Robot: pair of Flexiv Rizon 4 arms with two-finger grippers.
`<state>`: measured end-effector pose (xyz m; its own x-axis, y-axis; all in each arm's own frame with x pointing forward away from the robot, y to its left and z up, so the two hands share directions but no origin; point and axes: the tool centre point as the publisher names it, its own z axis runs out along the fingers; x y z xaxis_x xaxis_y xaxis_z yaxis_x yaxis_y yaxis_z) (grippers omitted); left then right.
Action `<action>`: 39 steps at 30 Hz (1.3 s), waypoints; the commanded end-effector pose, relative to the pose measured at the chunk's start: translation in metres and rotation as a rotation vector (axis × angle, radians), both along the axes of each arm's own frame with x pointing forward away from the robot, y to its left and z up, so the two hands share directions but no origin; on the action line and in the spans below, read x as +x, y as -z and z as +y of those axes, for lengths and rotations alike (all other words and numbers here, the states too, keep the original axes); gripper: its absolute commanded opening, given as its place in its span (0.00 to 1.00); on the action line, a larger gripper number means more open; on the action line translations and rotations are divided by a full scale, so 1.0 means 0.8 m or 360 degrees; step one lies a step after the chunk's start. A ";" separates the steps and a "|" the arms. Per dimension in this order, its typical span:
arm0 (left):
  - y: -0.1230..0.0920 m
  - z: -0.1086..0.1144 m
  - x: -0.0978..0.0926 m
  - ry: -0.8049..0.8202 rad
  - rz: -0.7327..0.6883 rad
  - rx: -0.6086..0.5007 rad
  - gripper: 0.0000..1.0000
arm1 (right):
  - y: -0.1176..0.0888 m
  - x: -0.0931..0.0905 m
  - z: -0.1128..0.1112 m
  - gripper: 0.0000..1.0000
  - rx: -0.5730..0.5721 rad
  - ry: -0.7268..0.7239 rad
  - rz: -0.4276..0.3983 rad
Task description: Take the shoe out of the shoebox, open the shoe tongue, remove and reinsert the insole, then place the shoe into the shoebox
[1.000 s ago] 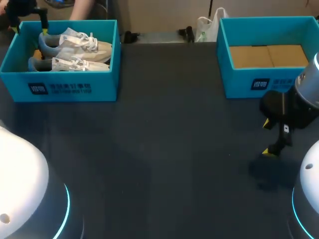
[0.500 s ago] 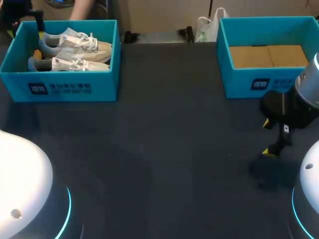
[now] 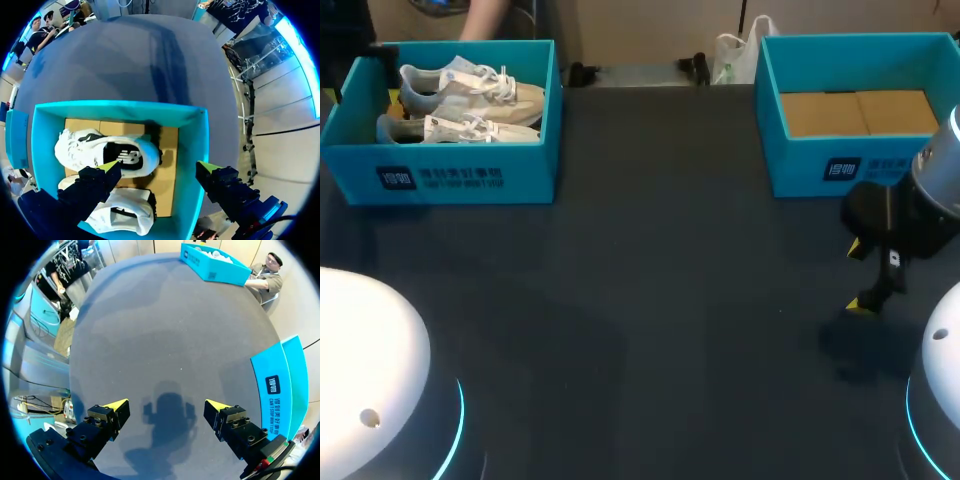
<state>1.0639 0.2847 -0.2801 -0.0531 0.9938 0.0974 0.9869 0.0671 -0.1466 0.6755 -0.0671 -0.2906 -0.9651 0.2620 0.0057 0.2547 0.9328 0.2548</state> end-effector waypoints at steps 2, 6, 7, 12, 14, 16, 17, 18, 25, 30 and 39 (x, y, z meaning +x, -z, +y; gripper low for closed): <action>0.011 -0.002 -0.018 0.0036 -0.0290 0.0035 1.00 | 0.001 0.000 0.001 1.00 -0.0006 0.0002 -0.0002; 0.019 -0.001 -0.016 0.0030 -0.0303 0.0049 1.00 | 0.001 0.000 0.001 1.00 -0.0006 0.0002 -0.0002; 0.021 -0.001 -0.016 0.0033 -0.0311 0.0050 1.00 | 0.001 0.000 0.001 1.00 -0.0006 0.0002 -0.0002; 0.035 -0.002 -0.013 0.0030 -0.0312 0.0055 1.00 | 0.001 0.000 0.001 1.00 -0.0006 0.0002 -0.0002; 0.041 -0.003 -0.012 0.0033 -0.0309 0.0052 1.00 | 0.001 0.000 0.001 1.00 -0.0006 0.0002 -0.0002; 0.046 -0.005 -0.009 0.0029 -0.0308 0.0055 1.00 | 0.001 0.000 0.001 1.00 -0.0006 0.0002 -0.0002; 0.048 -0.005 -0.009 0.0029 -0.0308 0.0054 1.00 | 0.001 0.000 0.001 1.00 -0.0006 0.0002 -0.0002; 0.050 -0.005 -0.007 0.0029 -0.0307 0.0053 1.00 | 0.001 0.000 0.001 1.00 -0.0006 0.0002 -0.0002; 0.057 -0.005 -0.006 0.0026 -0.0301 0.0050 1.00 | 0.001 0.000 0.001 1.00 -0.0006 0.0002 -0.0002; 0.069 -0.003 -0.004 0.0032 -0.0269 0.0050 1.00 | 0.001 0.000 0.001 1.00 -0.0006 0.0002 -0.0002; 0.088 0.000 0.002 0.0031 -0.0241 0.0031 0.99 | 0.001 0.000 0.001 1.00 -0.0006 0.0002 -0.0002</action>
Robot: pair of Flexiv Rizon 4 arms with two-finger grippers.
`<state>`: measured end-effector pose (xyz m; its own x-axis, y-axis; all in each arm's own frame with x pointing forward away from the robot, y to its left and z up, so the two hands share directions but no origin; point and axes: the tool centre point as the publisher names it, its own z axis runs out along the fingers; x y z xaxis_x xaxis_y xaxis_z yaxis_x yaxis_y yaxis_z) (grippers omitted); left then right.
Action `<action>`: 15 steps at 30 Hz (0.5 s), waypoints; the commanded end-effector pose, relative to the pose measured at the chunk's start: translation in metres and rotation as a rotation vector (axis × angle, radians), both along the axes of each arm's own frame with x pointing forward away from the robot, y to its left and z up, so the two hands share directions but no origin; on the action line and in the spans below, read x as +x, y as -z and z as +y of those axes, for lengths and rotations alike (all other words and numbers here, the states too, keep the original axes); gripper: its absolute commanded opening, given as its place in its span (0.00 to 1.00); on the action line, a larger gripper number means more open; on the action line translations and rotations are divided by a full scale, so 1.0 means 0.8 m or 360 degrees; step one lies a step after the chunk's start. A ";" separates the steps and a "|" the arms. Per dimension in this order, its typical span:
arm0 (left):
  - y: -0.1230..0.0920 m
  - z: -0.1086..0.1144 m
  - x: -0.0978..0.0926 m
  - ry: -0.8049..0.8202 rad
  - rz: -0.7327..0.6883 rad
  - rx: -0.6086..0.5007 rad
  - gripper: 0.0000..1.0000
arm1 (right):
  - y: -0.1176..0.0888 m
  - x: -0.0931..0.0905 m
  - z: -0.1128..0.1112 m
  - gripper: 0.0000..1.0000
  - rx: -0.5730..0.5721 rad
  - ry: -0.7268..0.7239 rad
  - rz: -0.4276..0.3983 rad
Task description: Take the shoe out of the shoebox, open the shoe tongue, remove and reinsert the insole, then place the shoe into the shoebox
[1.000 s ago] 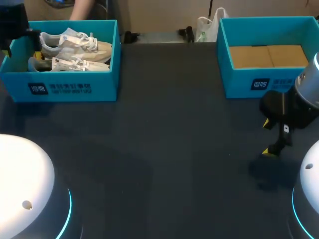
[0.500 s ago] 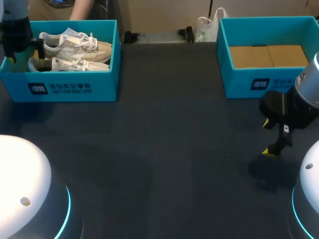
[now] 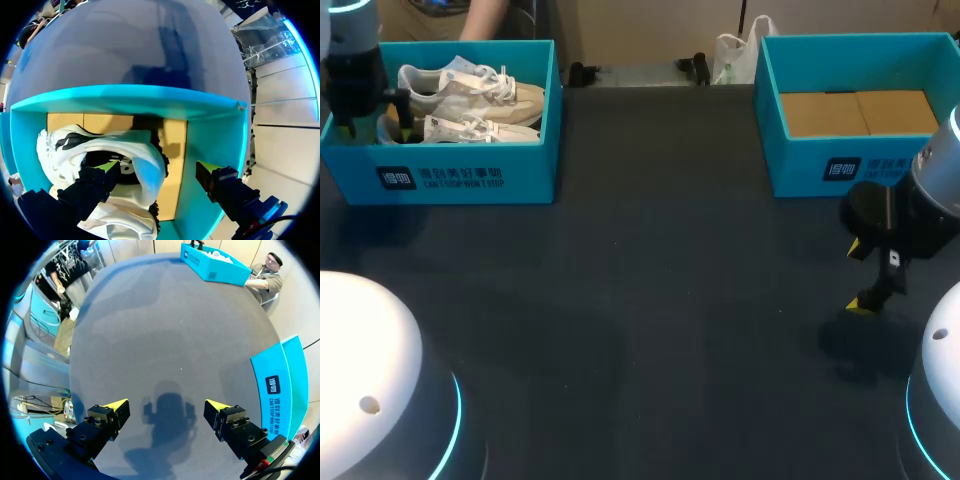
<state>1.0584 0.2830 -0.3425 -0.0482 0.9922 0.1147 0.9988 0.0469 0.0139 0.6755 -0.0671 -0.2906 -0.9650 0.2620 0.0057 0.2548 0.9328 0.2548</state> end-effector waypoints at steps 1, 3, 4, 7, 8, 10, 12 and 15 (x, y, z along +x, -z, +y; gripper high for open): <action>0.012 0.002 0.010 -0.0004 0.0018 -0.0013 0.97 | 0.001 0.000 0.001 1.00 -0.0006 0.0002 -0.0002; 0.016 0.002 0.011 -0.0006 0.0033 -0.0009 0.88 | 0.001 0.000 0.001 1.00 -0.0006 0.0002 -0.0002; 0.018 0.002 0.011 -0.0005 0.0039 -0.0008 0.85 | 0.001 0.000 0.001 1.00 -0.0006 0.0002 -0.0002; 0.022 0.002 0.011 -0.0001 0.0057 -0.0006 0.79 | 0.001 0.000 0.001 1.00 -0.0006 0.0002 -0.0002; 0.023 0.002 0.011 0.0001 0.0058 -0.0005 0.79 | 0.001 0.000 0.001 1.00 -0.0006 0.0002 -0.0002; 0.025 0.002 0.010 0.0005 0.0061 -0.0003 0.79 | 0.001 0.000 0.001 1.00 -0.0006 0.0002 -0.0002; 0.027 0.003 0.009 0.0007 0.0065 -0.0003 0.80 | 0.001 0.000 0.001 1.00 -0.0006 0.0002 -0.0002; 0.031 0.004 0.009 0.0010 0.0074 -0.0004 0.76 | 0.001 0.000 0.001 1.00 -0.0006 0.0002 -0.0002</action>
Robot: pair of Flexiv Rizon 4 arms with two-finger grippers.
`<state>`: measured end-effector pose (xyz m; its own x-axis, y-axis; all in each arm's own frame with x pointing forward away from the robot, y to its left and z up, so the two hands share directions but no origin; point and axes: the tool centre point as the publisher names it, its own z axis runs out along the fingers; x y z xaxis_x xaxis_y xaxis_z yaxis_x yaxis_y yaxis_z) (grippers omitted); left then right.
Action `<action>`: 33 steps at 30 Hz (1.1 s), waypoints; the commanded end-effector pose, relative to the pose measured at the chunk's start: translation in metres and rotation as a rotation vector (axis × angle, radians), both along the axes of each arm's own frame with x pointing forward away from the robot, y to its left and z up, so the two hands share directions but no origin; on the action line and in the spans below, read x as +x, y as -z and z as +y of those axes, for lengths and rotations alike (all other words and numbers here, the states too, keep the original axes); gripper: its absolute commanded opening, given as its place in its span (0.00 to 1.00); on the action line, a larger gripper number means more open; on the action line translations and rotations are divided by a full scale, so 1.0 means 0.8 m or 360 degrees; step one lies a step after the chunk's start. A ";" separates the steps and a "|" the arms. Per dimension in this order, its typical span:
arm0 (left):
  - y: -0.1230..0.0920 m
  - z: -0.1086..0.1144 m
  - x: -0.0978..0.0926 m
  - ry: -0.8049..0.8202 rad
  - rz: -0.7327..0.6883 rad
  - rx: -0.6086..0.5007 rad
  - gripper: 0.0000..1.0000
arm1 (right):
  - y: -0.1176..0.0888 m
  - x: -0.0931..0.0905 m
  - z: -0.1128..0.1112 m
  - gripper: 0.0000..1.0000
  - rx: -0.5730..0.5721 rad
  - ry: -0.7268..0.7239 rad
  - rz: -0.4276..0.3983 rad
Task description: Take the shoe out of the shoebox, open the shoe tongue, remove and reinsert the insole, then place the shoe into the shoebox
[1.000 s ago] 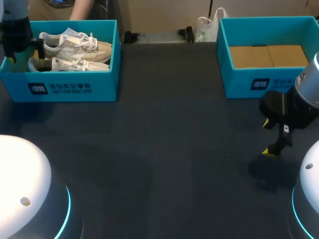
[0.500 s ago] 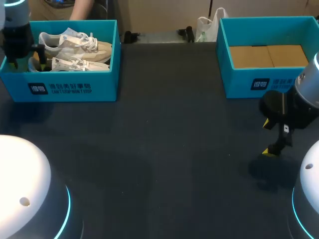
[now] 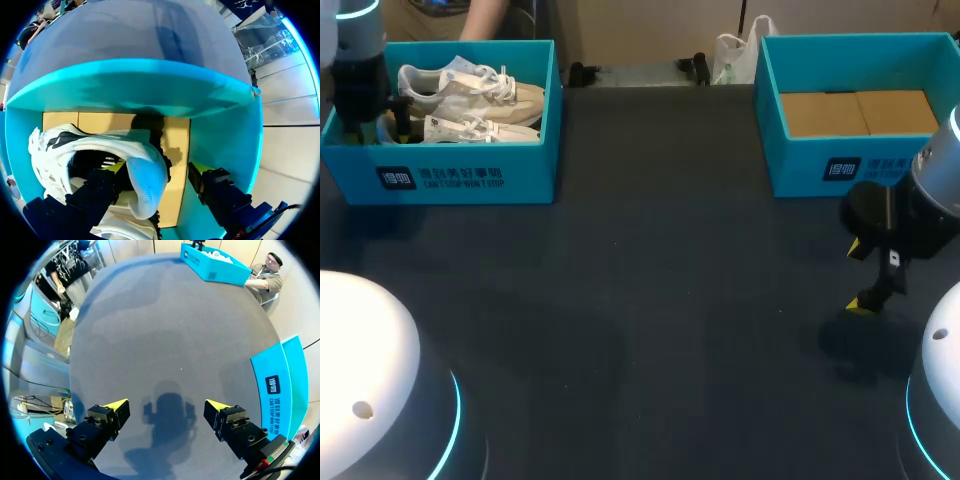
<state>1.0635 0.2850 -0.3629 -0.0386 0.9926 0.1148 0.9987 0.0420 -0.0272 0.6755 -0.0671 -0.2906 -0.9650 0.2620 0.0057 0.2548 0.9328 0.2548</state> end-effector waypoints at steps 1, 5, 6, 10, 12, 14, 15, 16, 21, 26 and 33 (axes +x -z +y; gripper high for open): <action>0.007 0.001 0.002 0.0002 0.0012 -0.0002 0.75 | 0.001 0.000 0.001 1.00 -0.0006 0.0002 -0.0002; 0.013 0.002 -0.002 0.0015 0.0028 -0.0011 0.67 | 0.001 0.000 0.001 1.00 -0.0006 0.0002 -0.0002; 0.015 0.002 -0.003 0.0017 0.0029 -0.0012 0.68 | 0.001 0.000 0.001 1.00 -0.0006 0.0002 -0.0002; 0.020 0.003 -0.004 0.0016 0.0027 -0.0012 0.69 | 0.001 0.000 0.001 1.00 -0.0006 0.0002 -0.0002; 0.022 0.004 -0.003 0.0013 0.0026 -0.0010 0.69 | 0.001 0.000 0.001 1.00 -0.0006 0.0002 -0.0002; 0.023 0.005 -0.003 0.0013 0.0029 -0.0011 0.68 | 0.001 0.000 0.001 1.00 -0.0006 0.0002 -0.0002; 0.024 0.005 -0.003 0.0014 0.0030 -0.0011 0.69 | 0.001 0.000 0.001 1.00 -0.0006 0.0002 -0.0002; 0.025 0.005 -0.003 0.0016 0.0031 -0.0011 0.69 | 0.001 0.000 0.001 1.00 -0.0006 0.0002 -0.0002; 0.029 0.004 -0.004 0.0019 0.0041 -0.0007 0.47 | 0.001 0.000 0.001 1.00 -0.0006 0.0002 -0.0002; 0.031 0.005 -0.006 0.0020 0.0044 0.0001 0.00 | 0.001 0.000 0.001 1.00 -0.0006 0.0002 -0.0002; 0.029 0.011 -0.005 0.0015 0.0047 0.0005 0.00 | 0.001 0.000 0.001 1.00 -0.0006 0.0002 -0.0002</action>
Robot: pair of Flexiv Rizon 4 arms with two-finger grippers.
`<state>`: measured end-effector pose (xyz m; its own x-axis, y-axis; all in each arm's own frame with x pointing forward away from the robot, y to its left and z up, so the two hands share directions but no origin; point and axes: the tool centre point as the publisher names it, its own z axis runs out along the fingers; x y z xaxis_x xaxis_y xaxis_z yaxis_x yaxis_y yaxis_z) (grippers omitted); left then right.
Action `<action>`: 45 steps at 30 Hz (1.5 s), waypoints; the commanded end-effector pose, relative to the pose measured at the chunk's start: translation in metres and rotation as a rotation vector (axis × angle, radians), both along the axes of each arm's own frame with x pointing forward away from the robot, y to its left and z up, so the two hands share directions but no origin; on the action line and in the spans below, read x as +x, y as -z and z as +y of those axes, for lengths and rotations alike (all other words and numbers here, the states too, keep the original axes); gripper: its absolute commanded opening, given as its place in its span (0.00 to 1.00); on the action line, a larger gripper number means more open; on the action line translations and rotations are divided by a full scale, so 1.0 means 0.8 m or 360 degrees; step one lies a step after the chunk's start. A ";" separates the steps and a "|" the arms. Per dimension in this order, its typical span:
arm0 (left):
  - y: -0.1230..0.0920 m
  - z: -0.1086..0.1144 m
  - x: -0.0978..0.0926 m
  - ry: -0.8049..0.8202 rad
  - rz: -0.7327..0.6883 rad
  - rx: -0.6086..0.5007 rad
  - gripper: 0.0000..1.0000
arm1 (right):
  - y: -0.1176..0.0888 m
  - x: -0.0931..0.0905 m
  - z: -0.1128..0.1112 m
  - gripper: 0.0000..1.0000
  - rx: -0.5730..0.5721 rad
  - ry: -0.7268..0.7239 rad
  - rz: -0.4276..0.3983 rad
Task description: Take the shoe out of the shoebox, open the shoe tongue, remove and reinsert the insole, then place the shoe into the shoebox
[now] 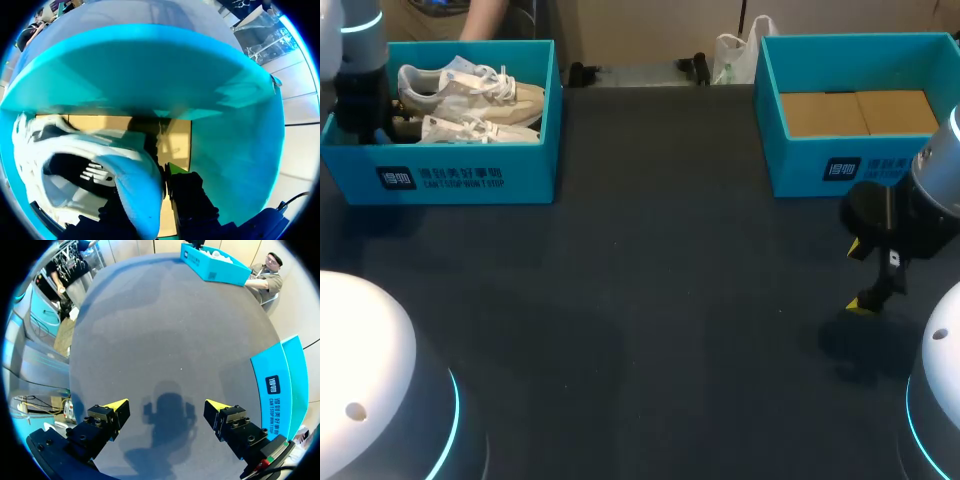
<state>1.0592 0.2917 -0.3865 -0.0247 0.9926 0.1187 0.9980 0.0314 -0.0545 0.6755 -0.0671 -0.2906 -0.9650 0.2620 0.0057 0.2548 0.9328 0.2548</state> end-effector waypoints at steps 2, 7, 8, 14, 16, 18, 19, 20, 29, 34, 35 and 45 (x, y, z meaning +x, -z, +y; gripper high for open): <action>-0.002 0.005 0.001 -0.0007 0.0008 -0.0002 0.00 | 0.001 0.000 0.001 1.00 -0.0006 0.0002 -0.0002; -0.010 0.013 0.001 -0.0036 0.0012 -0.0024 0.00 | 0.001 0.000 0.001 1.00 -0.0006 0.0002 -0.0002; -0.014 0.014 0.001 -0.0043 0.0015 -0.0035 0.00 | 0.001 0.000 0.001 1.00 -0.0006 0.0002 -0.0002; -0.033 0.016 -0.002 -0.0098 -0.0015 -0.0079 0.00 | 0.001 0.000 0.001 1.00 -0.0006 0.0002 -0.0002; -0.042 0.015 -0.004 -0.0107 -0.0028 -0.0079 0.00 | 0.001 0.000 0.001 1.00 -0.0006 0.0002 -0.0002; -0.052 0.015 -0.005 -0.0121 -0.0038 -0.0078 0.00 | 0.001 0.000 0.001 1.00 -0.0006 0.0002 -0.0002; -0.057 0.015 -0.005 -0.0127 -0.0041 -0.0075 0.00 | 0.001 0.000 0.001 1.00 -0.0006 0.0002 -0.0002; -0.064 0.016 -0.005 -0.0134 -0.0046 -0.0075 0.00 | 0.001 0.000 0.001 1.00 -0.0006 0.0002 -0.0002; -0.133 0.020 -0.007 -0.0131 -0.0159 -0.0055 0.00 | 0.001 0.000 0.001 1.00 -0.0006 0.0002 -0.0002; -0.167 0.021 -0.008 -0.0133 -0.0201 -0.0063 0.00 | 0.001 0.000 0.001 1.00 -0.0006 0.0002 -0.0002; -0.172 0.021 -0.008 -0.0133 -0.0204 -0.0063 0.00 | 0.001 0.000 0.001 1.00 -0.0006 0.0002 -0.0002; -0.224 0.025 -0.004 -0.0153 -0.0220 -0.0039 0.00 | 0.001 0.000 0.001 1.00 -0.0006 0.0002 -0.0002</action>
